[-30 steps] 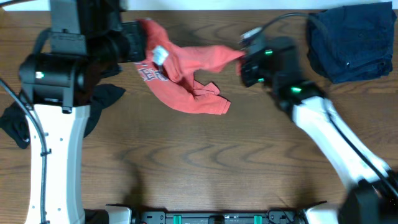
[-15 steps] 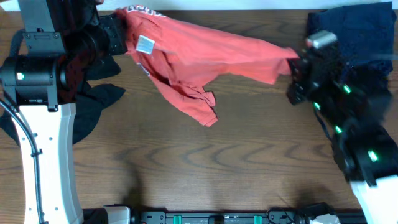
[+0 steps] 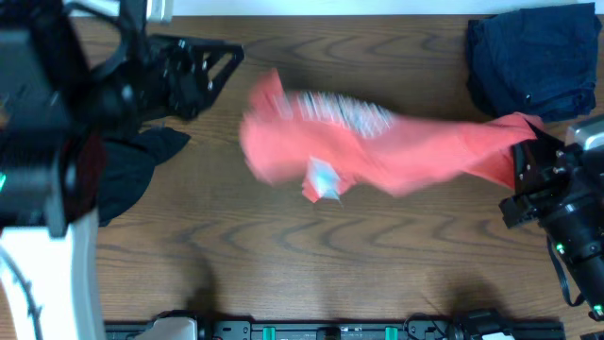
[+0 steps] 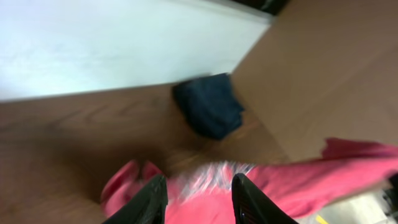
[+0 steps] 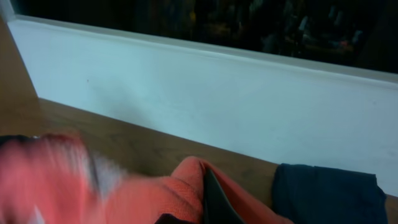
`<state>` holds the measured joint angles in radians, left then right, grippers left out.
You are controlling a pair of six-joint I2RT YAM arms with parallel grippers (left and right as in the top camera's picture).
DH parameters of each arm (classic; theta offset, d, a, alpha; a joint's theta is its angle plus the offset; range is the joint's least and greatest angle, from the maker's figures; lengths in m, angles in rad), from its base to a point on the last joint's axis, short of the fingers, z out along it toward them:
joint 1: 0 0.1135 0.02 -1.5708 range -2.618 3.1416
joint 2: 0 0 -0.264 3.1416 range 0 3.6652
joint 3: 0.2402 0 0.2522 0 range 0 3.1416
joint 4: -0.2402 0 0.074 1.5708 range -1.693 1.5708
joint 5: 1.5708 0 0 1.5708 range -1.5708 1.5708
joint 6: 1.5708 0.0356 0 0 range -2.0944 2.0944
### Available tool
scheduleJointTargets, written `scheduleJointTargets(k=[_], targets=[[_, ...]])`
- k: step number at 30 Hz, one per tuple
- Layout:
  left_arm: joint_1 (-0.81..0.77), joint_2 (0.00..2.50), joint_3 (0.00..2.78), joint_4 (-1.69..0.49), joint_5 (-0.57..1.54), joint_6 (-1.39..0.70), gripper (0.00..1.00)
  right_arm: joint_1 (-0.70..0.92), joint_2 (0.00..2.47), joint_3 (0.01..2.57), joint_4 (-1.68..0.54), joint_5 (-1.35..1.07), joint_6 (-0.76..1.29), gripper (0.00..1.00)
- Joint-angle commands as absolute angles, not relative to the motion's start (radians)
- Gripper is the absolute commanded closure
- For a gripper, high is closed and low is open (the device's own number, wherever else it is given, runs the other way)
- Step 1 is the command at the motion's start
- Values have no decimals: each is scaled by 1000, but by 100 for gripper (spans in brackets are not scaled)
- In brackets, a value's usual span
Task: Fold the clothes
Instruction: 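Pull the red shirt rightward with the right gripper, stretching it out, then lay the red shirt on the table center and release both grippers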
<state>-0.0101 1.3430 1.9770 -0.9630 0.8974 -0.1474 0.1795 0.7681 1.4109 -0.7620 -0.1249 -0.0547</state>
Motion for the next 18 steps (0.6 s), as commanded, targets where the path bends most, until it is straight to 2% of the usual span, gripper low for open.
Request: scheduleJointTargets(k=[1, 8, 14, 18], targets=[[-6, 1269, 1994, -964, 926, -120, 64, 170, 779, 1427, -777, -110, -68, 99], [-6, 1243, 1994, -1074, 660, -119, 64, 171, 880, 1425, -793, -263, -60, 99], [-2, 1298, 1994, -1140, 521, -119, 64, 179, 1064, 1425, -776, -442, -60, 99], [6, 1330, 1994, -1151, 477, -109, 64, 237, 1203, 1425, -733, -453, -52, 99]])
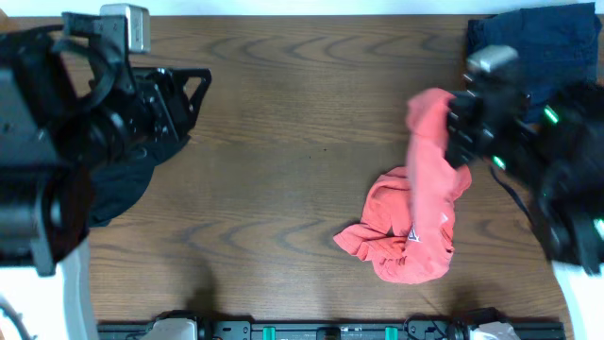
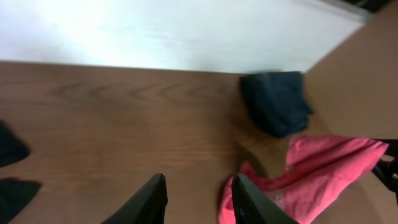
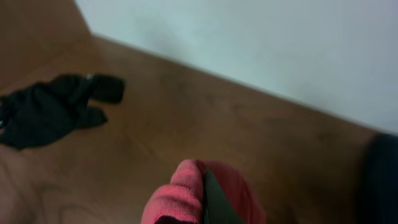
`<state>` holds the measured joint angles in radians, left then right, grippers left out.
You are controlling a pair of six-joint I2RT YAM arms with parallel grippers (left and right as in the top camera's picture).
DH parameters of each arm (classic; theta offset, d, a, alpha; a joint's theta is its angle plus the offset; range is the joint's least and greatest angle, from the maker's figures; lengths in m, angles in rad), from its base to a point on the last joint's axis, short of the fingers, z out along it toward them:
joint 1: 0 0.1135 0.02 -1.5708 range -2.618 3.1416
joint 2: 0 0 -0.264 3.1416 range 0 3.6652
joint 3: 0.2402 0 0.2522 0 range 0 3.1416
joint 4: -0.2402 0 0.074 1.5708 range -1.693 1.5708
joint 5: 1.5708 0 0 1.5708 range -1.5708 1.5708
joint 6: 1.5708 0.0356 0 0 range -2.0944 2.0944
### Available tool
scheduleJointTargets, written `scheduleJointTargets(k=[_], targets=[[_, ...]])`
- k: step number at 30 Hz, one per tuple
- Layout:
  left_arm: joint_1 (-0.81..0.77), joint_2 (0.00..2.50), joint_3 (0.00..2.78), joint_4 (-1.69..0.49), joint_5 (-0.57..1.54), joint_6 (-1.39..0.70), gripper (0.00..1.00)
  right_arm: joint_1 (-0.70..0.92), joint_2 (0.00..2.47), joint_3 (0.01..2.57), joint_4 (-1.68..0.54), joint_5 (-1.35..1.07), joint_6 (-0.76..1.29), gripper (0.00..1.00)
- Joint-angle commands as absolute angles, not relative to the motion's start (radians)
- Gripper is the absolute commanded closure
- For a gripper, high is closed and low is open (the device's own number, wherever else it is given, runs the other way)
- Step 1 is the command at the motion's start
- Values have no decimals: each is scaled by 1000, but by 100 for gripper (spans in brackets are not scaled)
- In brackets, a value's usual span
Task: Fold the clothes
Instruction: 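Lay the red shirt on the table center and release both grippers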
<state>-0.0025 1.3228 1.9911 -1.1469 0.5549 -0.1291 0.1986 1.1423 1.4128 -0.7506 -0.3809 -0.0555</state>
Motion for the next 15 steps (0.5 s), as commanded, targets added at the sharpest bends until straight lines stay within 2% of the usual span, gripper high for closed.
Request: scheduleJointTargets(k=[1, 15], targets=[[6, 1340, 1994, -1152, 477, -98, 64, 257, 1242, 1425, -714, -453, -48, 99], [6, 1436, 1994, -1174, 442, -78, 64, 495, 1798, 1425, -265, -452, 196, 99]])
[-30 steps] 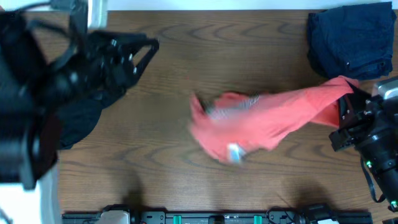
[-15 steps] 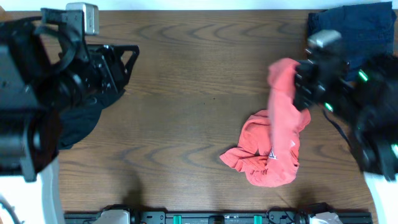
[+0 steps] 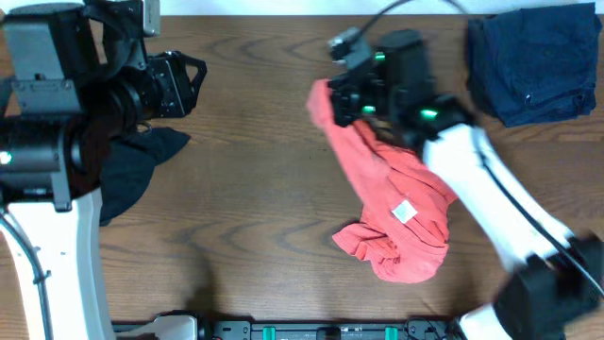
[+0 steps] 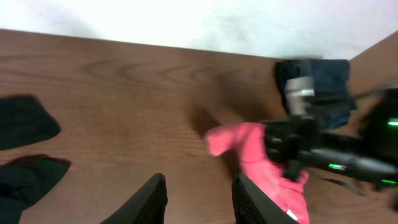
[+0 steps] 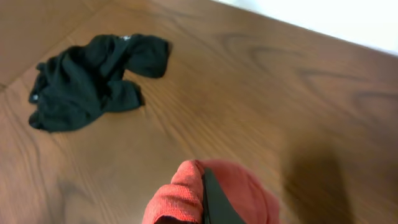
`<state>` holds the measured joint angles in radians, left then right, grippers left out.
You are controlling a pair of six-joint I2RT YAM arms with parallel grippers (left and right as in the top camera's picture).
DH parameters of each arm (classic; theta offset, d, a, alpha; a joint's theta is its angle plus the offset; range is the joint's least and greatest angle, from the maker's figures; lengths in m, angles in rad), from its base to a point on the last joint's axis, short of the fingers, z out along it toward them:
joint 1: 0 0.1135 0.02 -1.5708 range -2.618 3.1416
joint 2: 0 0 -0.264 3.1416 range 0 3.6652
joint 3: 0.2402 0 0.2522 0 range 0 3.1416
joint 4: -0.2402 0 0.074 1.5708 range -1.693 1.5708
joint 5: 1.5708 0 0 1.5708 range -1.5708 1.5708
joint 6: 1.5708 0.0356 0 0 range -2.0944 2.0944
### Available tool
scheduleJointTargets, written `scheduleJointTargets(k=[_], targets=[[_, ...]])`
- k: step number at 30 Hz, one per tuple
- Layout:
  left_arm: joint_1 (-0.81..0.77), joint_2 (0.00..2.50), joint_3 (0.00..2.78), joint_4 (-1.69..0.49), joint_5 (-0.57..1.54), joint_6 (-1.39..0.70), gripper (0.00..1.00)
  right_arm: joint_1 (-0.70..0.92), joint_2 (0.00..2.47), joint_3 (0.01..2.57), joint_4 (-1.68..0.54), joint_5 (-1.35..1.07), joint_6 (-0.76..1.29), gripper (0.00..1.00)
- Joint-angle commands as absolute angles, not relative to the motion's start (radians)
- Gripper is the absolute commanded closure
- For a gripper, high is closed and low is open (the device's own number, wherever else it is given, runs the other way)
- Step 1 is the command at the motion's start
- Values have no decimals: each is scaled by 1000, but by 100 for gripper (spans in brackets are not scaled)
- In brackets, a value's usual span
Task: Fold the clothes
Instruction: 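Lay the red shirt on the table center and release both grippers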
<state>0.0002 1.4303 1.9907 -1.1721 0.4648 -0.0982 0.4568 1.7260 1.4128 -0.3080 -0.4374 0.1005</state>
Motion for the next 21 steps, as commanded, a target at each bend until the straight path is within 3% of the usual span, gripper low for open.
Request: scheduleJointTargets(k=[1, 13, 15, 17, 21], targets=[[6, 1438, 1994, -1174, 435, -78, 63, 507, 1831, 1425, -233, -448, 215, 99], [6, 1497, 1994, -1174, 429, -79, 63, 648, 1996, 1427, 44, -364, 302, 99], [6, 1509, 1994, -1174, 429, -79, 64, 649, 1991, 1428, 62, -374, 302, 83], [6, 1522, 1994, -1174, 429, -79, 64, 649, 1979, 1429, 57, -375, 302, 56], [6, 1538, 1994, -1175, 429, -79, 63, 622, 1923, 1429, 16, -374, 282, 42]])
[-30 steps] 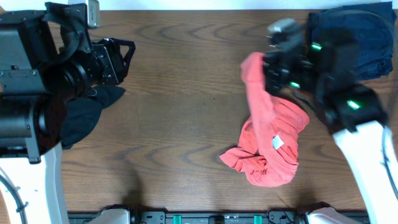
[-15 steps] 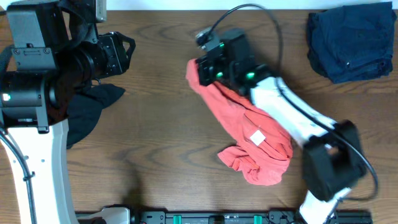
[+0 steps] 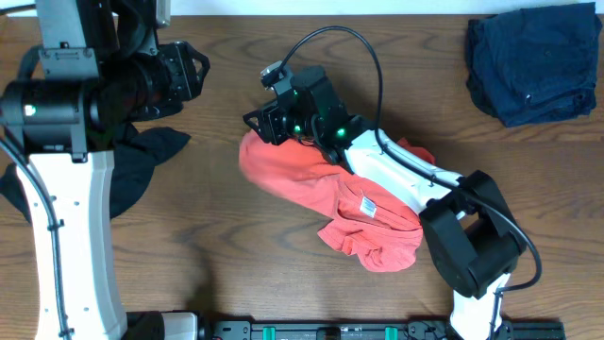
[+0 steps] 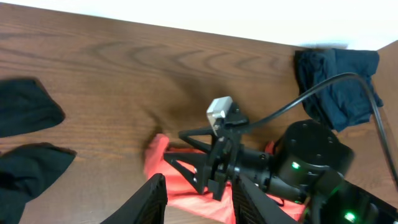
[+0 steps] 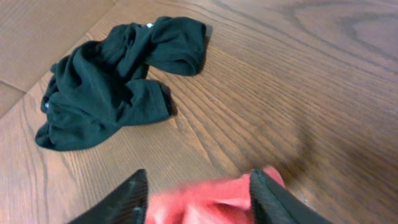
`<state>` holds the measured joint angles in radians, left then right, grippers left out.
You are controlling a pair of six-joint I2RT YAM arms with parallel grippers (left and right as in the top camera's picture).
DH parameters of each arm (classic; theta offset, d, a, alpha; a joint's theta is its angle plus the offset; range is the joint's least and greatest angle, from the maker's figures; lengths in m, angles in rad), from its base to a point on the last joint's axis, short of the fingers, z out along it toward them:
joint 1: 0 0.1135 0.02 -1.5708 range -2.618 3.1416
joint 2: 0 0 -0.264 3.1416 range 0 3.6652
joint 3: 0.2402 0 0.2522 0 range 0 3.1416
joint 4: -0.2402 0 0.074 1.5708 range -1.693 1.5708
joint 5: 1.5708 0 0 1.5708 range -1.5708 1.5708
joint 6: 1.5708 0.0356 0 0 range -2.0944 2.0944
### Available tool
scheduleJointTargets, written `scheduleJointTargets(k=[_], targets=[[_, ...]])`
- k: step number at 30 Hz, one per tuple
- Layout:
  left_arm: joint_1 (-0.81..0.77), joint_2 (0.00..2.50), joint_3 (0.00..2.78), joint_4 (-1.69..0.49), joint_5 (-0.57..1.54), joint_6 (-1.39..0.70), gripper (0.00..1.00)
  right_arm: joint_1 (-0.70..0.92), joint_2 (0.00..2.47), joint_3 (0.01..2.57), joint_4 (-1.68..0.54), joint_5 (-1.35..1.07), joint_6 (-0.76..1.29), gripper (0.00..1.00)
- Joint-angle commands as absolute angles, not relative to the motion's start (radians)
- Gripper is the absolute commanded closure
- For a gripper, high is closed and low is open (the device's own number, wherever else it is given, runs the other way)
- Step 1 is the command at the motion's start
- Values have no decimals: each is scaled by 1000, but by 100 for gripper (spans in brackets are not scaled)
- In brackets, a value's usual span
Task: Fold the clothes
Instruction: 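Lay the red shirt on the table center and release both grippers, then lower the left gripper to the shirt's left edge and grasp it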
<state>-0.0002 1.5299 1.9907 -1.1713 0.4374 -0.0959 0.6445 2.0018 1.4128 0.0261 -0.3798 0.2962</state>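
A red garment (image 3: 311,184) lies crumpled across the table's middle, its heaped end toward the front right. My right gripper (image 3: 267,121) hovers over the garment's left end, open; in the right wrist view the gripper (image 5: 208,202) has blurred red cloth (image 5: 217,199) lying below its spread fingers. My left gripper (image 3: 187,72) is raised at the back left, open and holding nothing. From the left wrist view that gripper (image 4: 199,202) looks down on the red garment (image 4: 177,186) and on the right arm (image 4: 311,165).
A black garment (image 3: 132,165) lies bunched at the left, partly under the left arm, also seen as a black heap (image 5: 115,87). A folded navy garment (image 3: 528,57) sits at the back right corner. The table is brown wood.
My right gripper was shut on the red garment's end, held above the table's back middle. It is now further left and open, and that end lies on the table.
The red garment first stretched in the air across the table, held by my right gripper at the right. Then it hung from that gripper with its lower part heaped at the front right. Its held end was then further left, and now lies let go.
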Motion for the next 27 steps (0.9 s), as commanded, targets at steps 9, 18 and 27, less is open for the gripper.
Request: scheduleJointTargets(k=[9, 18, 27], targets=[[4, 1622, 1965, -1249, 429, -62, 64, 456, 1694, 1429, -247, -273, 185, 33], [-31, 1869, 1934, -1249, 429, 180, 41, 282, 1627, 1428, -481, -260, 166, 27], [-52, 2118, 1934, -1245, 429, 309, 37, 223, 1628, 1428, -577, -281, 91, 19]])
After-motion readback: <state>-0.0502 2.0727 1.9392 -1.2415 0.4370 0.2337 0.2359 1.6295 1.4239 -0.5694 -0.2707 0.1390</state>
